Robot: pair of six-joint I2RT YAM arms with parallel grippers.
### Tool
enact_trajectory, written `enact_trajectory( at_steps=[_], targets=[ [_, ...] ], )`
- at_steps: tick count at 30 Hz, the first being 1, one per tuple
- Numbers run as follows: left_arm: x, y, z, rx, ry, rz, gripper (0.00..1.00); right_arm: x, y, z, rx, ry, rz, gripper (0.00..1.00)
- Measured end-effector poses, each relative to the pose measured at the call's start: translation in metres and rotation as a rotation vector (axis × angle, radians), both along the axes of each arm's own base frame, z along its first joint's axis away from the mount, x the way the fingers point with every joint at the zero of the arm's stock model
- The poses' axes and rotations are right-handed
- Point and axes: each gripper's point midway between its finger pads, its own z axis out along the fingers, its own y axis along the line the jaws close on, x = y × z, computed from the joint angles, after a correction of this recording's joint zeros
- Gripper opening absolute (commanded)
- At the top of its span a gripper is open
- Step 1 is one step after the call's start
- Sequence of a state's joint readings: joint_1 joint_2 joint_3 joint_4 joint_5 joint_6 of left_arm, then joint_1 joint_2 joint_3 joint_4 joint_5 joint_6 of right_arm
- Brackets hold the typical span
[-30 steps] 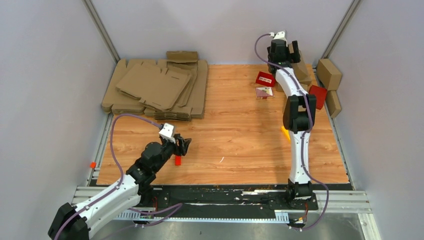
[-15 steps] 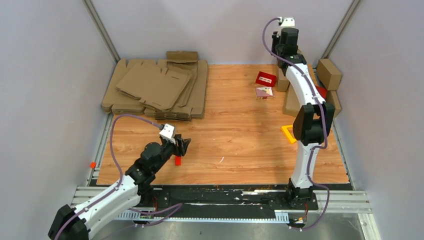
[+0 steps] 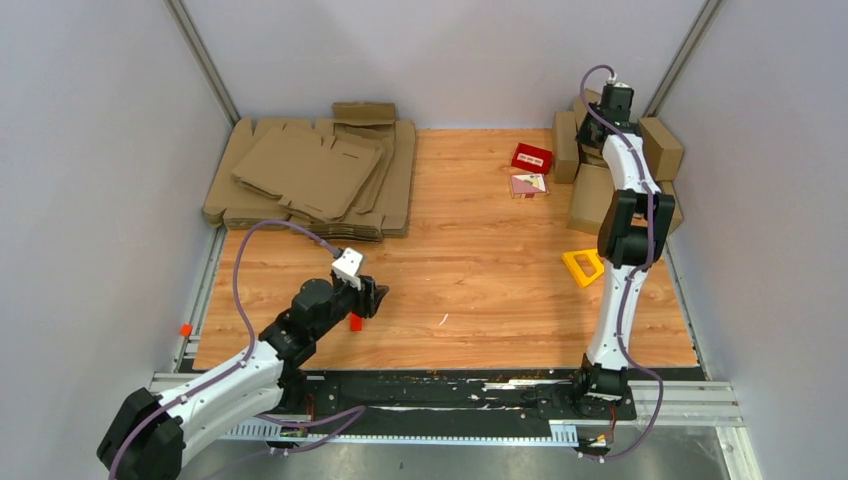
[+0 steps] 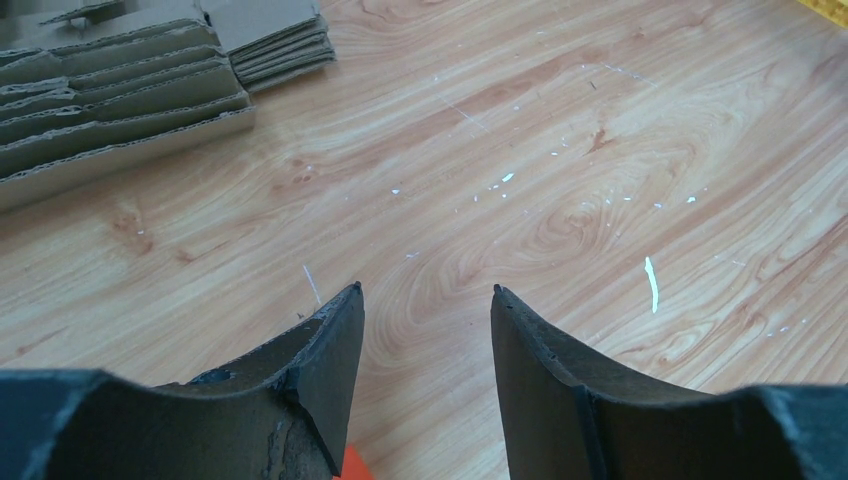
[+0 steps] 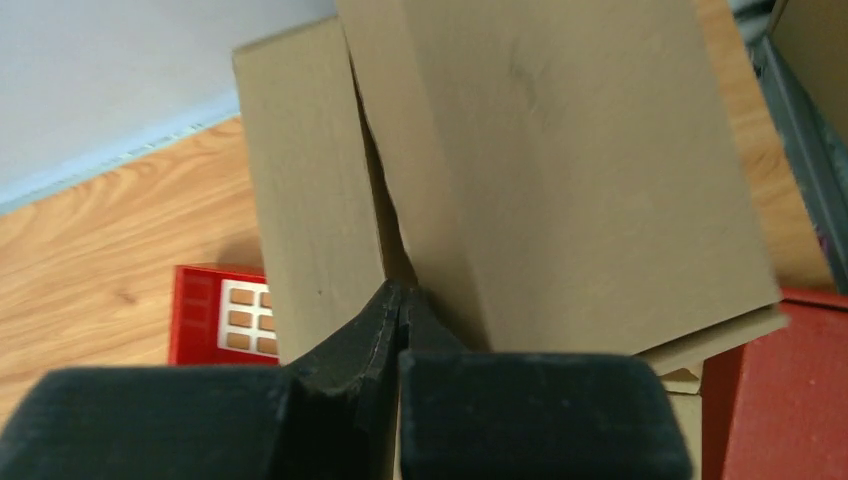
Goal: Fold the paper box
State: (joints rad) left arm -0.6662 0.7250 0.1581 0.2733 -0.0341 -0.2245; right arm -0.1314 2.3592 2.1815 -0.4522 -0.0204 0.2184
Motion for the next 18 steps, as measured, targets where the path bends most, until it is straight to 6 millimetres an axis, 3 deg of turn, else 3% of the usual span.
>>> enact_trajectory(
  at_steps=[4,8,11,15,18],
  targets=[
    [0.0,0.0,0.003,-0.007,-0.008,-0.001,0.57,-0.005,-0.004,-0.026,-0.005,0.077,-0.04,0.0],
    [0.0,0.0,0.004,-0.009,-0.011,-0.001,0.57,-0.004,0.004,-0.026,0.006,0.075,-0.021,0.0],
    [0.0,0.0,0.005,-0.011,-0.013,0.0,0.58,-0.004,0.015,-0.025,0.022,0.071,0.023,0.07],
    [0.0,0.0,0.007,-0.017,-0.022,0.001,0.58,-0.012,0.035,-0.008,0.006,0.058,0.08,0.11],
    [0.001,0.0,0.01,-0.021,-0.03,0.003,0.6,-0.029,0.053,0.025,-0.023,0.024,0.11,0.19]
  ],
)
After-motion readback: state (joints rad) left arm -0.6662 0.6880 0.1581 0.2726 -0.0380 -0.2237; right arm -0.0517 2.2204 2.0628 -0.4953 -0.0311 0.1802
